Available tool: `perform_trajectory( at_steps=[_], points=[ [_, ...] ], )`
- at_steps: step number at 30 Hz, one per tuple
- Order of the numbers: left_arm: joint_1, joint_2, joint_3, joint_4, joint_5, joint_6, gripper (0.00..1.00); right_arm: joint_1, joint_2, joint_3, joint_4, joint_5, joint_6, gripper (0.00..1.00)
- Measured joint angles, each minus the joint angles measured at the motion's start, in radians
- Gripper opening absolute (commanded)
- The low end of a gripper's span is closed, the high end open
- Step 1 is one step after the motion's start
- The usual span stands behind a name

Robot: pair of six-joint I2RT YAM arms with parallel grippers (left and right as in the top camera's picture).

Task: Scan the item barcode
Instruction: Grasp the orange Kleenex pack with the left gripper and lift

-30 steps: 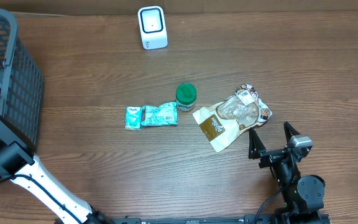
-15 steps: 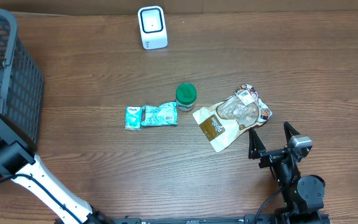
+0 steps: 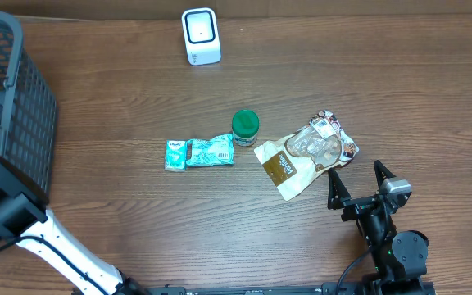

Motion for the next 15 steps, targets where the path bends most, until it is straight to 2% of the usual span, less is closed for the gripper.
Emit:
perform_trajectory(
  at_steps=[1, 3, 15],
  points=[
    [0.000, -0.011, 0.000, 0.012, 0.001, 0.008, 0.66, 0.000, 0.000, 0.000, 0.000, 0.000, 0.000, 1.00],
    [0.000, -0.022, 0.000, 0.049, 0.003, 0.026, 0.71, 0.000, 0.000, 0.000, 0.000, 0.000, 0.000, 1.00],
    [0.000, -0.019, -0.002, 0.270, -0.071, 0.071, 0.72, 0.000, 0.000, 0.000, 0.000, 0.000, 0.000, 1.00]
  ],
)
